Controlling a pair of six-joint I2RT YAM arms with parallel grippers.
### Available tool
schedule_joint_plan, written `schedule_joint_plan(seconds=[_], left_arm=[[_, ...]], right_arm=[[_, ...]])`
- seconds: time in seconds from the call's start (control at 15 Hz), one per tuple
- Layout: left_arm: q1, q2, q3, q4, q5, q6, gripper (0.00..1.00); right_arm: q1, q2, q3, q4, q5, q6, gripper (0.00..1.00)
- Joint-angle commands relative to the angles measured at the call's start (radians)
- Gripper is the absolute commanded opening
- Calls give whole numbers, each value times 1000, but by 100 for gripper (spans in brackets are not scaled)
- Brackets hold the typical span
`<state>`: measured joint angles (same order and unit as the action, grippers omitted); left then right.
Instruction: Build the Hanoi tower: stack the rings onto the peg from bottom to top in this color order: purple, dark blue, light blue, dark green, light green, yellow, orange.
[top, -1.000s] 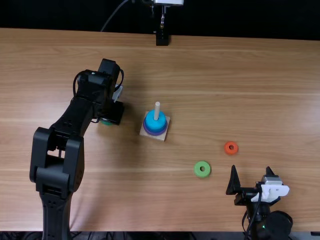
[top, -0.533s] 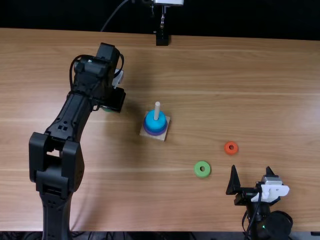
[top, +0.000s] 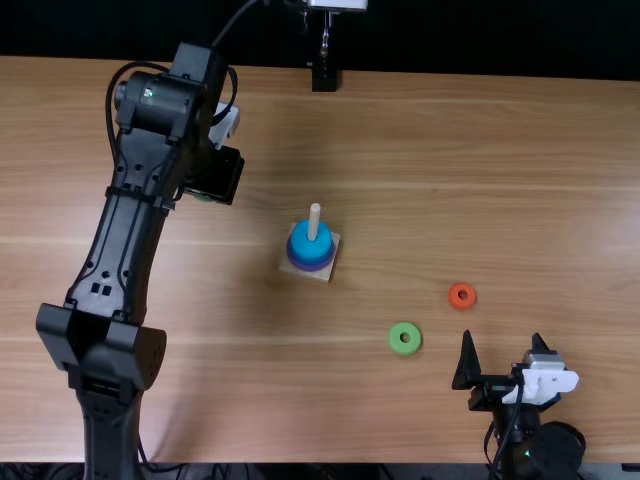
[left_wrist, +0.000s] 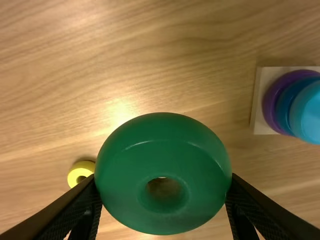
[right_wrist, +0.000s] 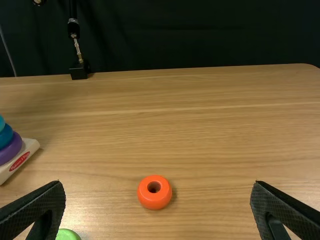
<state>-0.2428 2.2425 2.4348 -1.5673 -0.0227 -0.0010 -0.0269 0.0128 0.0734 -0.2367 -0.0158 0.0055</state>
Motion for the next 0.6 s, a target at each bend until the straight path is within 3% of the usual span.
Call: schedule_joint_plan(seconds=[0.0,0.33,0.53], left_arm=[[-44,-69,6,-4,12,-5,11],[-139,-219,-246,233,12,-12,10],[-171,-305,-392,378,12,-62,10]], right_arm=[[-11,-13,-53,-74,-3,2,100],[-13,-13,-53,-74,-3,2,100],[-11,-13,-53,-74,-3,2,100]])
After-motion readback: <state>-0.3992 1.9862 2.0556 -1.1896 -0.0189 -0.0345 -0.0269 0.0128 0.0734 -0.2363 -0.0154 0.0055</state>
